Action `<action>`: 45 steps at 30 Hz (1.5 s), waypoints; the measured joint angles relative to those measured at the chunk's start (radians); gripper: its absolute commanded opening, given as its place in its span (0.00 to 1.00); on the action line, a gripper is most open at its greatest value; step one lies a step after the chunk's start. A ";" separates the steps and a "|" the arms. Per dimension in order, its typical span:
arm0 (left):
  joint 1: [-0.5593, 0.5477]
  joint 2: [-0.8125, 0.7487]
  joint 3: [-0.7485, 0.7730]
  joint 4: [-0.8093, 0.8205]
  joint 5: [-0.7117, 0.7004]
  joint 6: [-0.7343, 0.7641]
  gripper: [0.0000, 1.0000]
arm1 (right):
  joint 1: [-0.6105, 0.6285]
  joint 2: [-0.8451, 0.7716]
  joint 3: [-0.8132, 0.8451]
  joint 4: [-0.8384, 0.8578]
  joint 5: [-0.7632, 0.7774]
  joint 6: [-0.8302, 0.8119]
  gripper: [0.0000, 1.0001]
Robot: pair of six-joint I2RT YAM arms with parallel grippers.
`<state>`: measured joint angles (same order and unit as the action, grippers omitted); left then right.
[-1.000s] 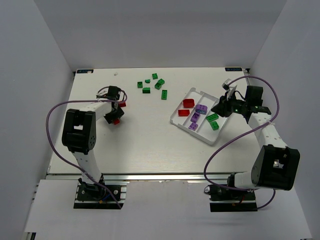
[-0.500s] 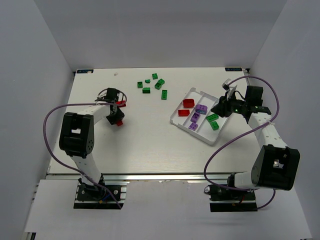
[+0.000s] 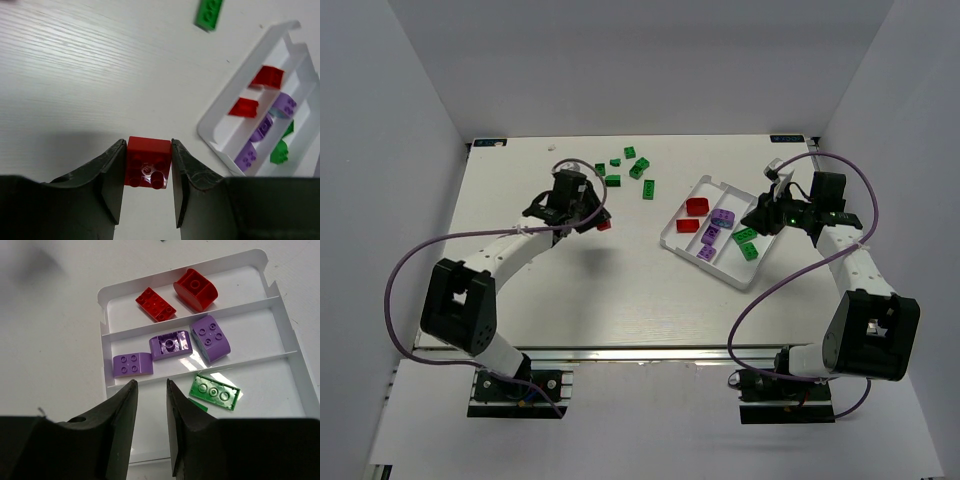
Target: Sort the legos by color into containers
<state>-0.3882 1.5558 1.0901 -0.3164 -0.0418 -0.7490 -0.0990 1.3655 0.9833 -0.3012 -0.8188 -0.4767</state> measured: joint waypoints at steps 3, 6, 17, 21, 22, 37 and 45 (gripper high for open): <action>-0.058 0.016 0.014 0.032 0.020 0.002 0.02 | 0.000 -0.001 0.000 -0.011 0.000 0.001 0.36; -0.101 0.053 0.050 0.050 0.043 0.010 0.02 | 0.000 -0.012 0.000 -0.019 0.000 0.002 0.37; -0.212 0.238 0.238 0.085 0.084 0.043 0.03 | 0.000 -0.053 0.000 -0.041 0.001 0.001 0.39; -0.245 0.327 0.306 0.083 0.089 0.051 0.03 | 0.000 -0.053 0.000 -0.041 0.001 0.002 0.39; -0.253 0.352 0.328 0.081 0.090 0.053 0.03 | 0.000 -0.053 0.000 -0.041 0.001 0.002 0.39; -0.325 0.600 0.557 0.019 0.075 0.061 0.46 | 0.000 -0.053 -0.033 -0.043 0.002 0.002 0.41; -0.339 0.624 0.584 -0.024 0.034 0.068 0.76 | 0.000 -0.050 -0.033 -0.040 0.001 0.002 0.45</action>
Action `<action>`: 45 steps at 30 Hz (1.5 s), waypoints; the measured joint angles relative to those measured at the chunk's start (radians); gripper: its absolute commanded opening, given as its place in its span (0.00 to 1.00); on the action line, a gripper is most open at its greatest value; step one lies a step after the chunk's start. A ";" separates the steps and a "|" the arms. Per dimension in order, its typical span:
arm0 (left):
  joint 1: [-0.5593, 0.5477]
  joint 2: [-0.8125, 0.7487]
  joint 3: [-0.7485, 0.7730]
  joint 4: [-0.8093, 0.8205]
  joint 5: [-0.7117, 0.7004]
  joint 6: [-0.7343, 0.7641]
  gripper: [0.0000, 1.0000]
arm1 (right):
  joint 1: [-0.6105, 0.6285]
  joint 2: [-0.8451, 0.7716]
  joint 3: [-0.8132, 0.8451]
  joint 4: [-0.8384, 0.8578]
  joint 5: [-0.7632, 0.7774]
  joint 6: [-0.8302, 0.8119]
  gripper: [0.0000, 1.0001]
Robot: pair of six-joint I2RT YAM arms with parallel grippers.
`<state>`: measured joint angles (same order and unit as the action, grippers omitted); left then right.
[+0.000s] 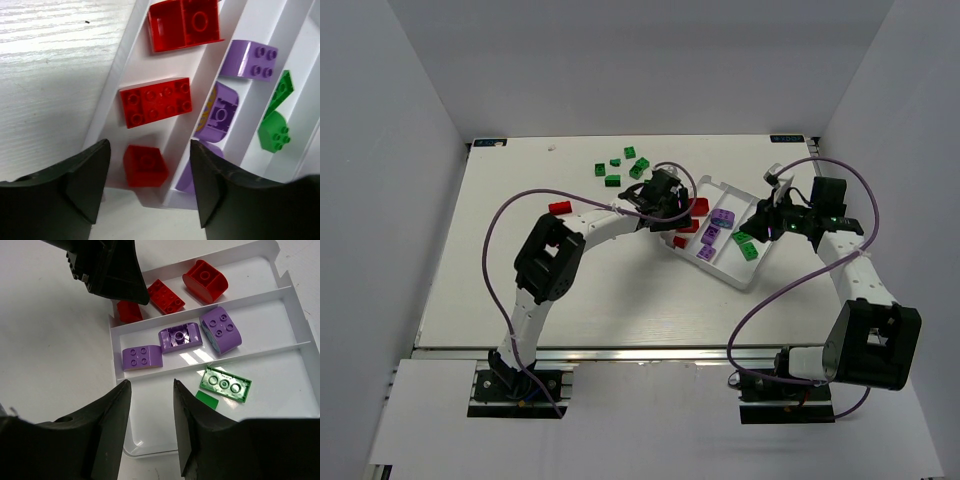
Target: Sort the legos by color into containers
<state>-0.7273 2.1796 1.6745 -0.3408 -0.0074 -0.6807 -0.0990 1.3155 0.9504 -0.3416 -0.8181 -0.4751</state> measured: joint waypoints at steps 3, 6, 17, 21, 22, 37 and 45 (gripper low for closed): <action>-0.002 -0.003 0.013 -0.008 -0.016 0.002 0.80 | 0.000 0.008 0.001 0.000 0.000 0.000 0.45; -0.004 -0.024 0.015 -0.031 -0.049 0.005 0.85 | 0.007 0.033 0.011 -0.002 0.002 0.000 0.44; 0.089 -0.557 -0.408 -0.032 -0.219 -0.010 0.98 | 0.264 0.349 0.409 -0.048 0.233 0.100 0.47; 0.179 -0.757 -0.603 -0.013 -0.243 -0.035 0.98 | 0.373 0.498 0.604 -0.062 0.333 0.208 0.55; 0.198 -0.798 -0.647 -0.016 -0.253 -0.043 0.98 | 0.399 0.536 0.649 -0.061 0.358 0.243 0.56; 0.229 -1.221 -0.980 -0.075 -0.369 -0.142 0.98 | 0.645 1.078 1.169 -0.129 0.803 0.646 0.77; 0.231 -1.331 -1.041 -0.100 -0.417 -0.177 0.98 | 0.626 1.162 1.198 -0.128 0.875 0.674 0.75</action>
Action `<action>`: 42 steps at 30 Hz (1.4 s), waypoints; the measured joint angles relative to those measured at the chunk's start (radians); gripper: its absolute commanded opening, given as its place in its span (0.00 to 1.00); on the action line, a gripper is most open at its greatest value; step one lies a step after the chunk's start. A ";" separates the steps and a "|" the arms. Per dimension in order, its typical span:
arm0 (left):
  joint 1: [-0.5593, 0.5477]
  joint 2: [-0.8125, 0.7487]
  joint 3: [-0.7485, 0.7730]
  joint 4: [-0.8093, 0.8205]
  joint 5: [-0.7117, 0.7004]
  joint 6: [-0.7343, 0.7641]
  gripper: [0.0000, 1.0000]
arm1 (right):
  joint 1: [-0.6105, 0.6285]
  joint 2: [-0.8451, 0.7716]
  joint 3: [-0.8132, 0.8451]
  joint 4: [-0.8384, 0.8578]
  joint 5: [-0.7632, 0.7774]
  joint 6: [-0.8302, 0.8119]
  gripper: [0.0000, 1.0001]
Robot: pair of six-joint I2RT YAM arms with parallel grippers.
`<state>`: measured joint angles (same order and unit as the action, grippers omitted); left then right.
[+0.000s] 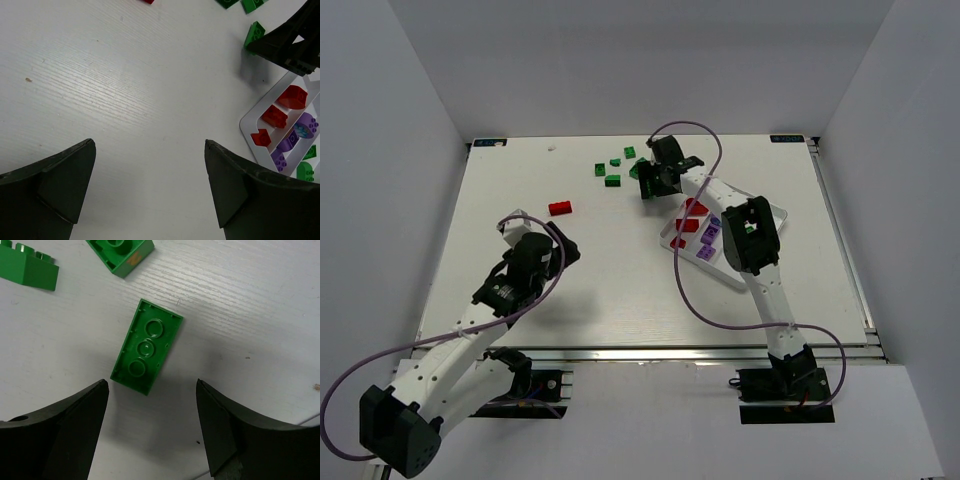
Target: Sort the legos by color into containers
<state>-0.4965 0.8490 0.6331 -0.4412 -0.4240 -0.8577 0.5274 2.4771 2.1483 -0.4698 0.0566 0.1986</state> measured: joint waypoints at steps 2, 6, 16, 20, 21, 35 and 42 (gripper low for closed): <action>0.000 -0.007 -0.002 0.000 -0.008 -0.001 0.98 | -0.001 0.010 0.009 0.001 0.008 0.002 0.75; 0.000 -0.008 -0.004 0.000 -0.013 -0.002 0.98 | 0.002 0.032 0.031 0.018 0.013 0.008 0.75; 0.000 -0.018 -0.018 -0.008 -0.021 -0.021 0.98 | 0.013 0.067 0.071 0.057 0.081 0.030 0.65; 0.000 -0.029 -0.018 -0.008 -0.031 -0.024 0.98 | 0.017 0.070 0.071 0.058 0.114 0.026 0.56; 0.000 -0.030 -0.018 -0.008 -0.033 -0.024 0.98 | 0.018 0.071 0.070 0.060 0.119 0.024 0.54; 0.000 -0.040 -0.018 0.000 -0.055 -0.038 0.98 | 0.016 0.039 0.010 0.101 0.055 -0.070 0.11; 0.000 -0.038 -0.017 0.016 -0.040 -0.038 0.98 | 0.006 -0.082 -0.062 0.037 -0.200 -0.165 0.00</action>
<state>-0.4965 0.8108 0.6159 -0.4255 -0.4644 -0.8959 0.5339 2.3955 2.0865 -0.4328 -0.1429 0.0334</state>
